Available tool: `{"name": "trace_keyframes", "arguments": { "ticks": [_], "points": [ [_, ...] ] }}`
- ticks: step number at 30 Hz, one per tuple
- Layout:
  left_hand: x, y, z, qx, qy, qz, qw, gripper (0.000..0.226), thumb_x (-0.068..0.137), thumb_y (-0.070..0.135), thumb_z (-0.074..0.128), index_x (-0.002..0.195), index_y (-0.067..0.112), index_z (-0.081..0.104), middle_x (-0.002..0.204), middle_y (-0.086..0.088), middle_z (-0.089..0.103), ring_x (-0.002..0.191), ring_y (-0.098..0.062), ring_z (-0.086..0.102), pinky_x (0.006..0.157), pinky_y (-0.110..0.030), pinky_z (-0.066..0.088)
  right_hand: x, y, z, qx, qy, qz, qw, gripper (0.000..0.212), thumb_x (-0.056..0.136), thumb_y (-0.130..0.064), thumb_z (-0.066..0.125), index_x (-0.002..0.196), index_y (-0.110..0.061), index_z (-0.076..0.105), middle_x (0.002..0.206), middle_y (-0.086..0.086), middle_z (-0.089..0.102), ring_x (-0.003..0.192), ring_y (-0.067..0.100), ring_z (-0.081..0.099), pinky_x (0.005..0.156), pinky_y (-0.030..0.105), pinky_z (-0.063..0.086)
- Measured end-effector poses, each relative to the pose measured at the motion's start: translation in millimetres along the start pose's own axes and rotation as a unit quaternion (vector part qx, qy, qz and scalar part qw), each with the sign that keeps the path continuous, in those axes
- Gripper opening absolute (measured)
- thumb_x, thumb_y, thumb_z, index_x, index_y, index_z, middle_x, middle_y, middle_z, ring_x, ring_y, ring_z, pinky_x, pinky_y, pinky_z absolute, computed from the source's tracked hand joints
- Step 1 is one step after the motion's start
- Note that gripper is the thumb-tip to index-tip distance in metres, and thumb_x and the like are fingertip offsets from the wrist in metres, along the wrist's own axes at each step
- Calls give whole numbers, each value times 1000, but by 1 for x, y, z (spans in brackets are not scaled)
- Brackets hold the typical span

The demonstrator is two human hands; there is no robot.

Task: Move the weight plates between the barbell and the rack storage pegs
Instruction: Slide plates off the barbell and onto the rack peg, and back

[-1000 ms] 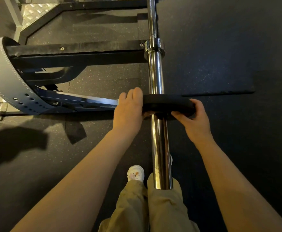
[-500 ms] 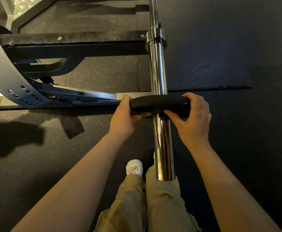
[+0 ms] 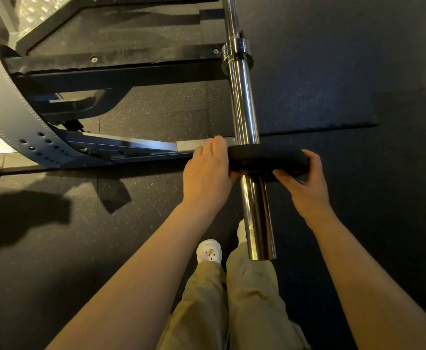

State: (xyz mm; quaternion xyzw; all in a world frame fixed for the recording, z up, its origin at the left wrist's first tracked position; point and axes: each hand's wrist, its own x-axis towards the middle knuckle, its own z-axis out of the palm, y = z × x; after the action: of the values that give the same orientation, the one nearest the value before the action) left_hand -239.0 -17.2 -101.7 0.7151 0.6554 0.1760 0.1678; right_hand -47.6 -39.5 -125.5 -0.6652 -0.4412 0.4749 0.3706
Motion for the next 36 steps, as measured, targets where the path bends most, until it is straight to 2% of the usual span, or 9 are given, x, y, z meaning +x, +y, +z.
{"name": "trace_keyframes", "arguments": {
  "ticks": [6, 11, 14, 18, 20, 24, 30, 33, 36],
  "points": [
    [-10, -14, 5, -118, -18, -48, 992, 43, 83, 30, 69, 115, 16, 43, 110, 2, 50, 100, -9, 49, 77, -24, 44, -8, -9, 6, -124, 40, -56, 990, 50, 81, -25, 70, 120, -33, 40, 116, -16, 43, 112, 5, 44, 97, 36, 44],
    [-20, -42, 4, -387, -183, -147, 892, 42, 87, 35, 62, 118, 22, 36, 100, 6, 51, 84, -7, 55, 61, -12, 46, -18, -27, 27, -293, 93, -192, 932, 51, 76, -35, 65, 121, -17, 48, 121, 0, 50, 114, 16, 46, 95, 42, 39],
    [-24, -47, 8, -410, -191, -151, 879, 52, 77, 48, 56, 116, 21, 35, 98, 7, 49, 80, -7, 53, 63, -16, 43, -21, -28, 34, -337, 105, -206, 913, 52, 75, -35, 64, 121, -15, 49, 123, 5, 50, 117, 20, 46, 92, 38, 36],
    [-30, -48, 23, -429, -151, -158, 876, 39, 85, 38, 61, 112, 22, 38, 101, 5, 50, 85, -11, 54, 65, -16, 42, -23, -17, 24, -319, 95, -214, 919, 52, 76, -39, 64, 120, -18, 45, 119, 5, 51, 111, 20, 46, 91, 41, 41],
    [-37, -49, 31, -423, -132, -153, 883, 40, 82, 51, 62, 107, 29, 40, 104, 1, 51, 90, -16, 54, 68, -21, 43, -23, -10, 15, -307, 75, -211, 925, 53, 76, -43, 63, 120, -24, 40, 116, 1, 48, 106, 17, 45, 89, 42, 43],
    [-47, -41, 35, -353, -69, -113, 926, 57, 71, 71, 55, 106, 28, 42, 106, 0, 48, 95, -10, 47, 75, -15, 39, -20, 1, 3, -258, 39, -187, 947, 57, 73, -51, 58, 120, -29, 35, 114, -8, 37, 103, 7, 39, 84, 21, 35],
    [-36, -29, 27, -319, -32, -108, 941, 46, 76, 53, 61, 105, 24, 42, 97, 13, 42, 96, -11, 46, 73, -16, 39, -21, 13, 5, -189, 48, -143, 970, 57, 72, -52, 57, 120, -35, 32, 118, -5, 37, 109, 11, 41, 88, 22, 38],
    [-38, -20, 27, -279, -17, -109, 954, 46, 78, 47, 67, 107, 23, 41, 100, 11, 41, 98, -10, 43, 73, -12, 36, -23, 16, 2, -144, 21, -111, 983, 57, 77, -41, 67, 121, -36, 31, 121, -3, 38, 114, 16, 44, 92, 32, 43],
    [-38, -9, 22, -221, 3, -96, 971, 59, 72, 62, 61, 109, 18, 46, 101, 7, 43, 96, -10, 43, 71, -14, 35, -25, 21, -3, -83, -7, -63, 995, 55, 85, -21, 68, 121, -36, 29, 124, -3, 39, 114, 11, 46, 89, 25, 44]
  ]
}}
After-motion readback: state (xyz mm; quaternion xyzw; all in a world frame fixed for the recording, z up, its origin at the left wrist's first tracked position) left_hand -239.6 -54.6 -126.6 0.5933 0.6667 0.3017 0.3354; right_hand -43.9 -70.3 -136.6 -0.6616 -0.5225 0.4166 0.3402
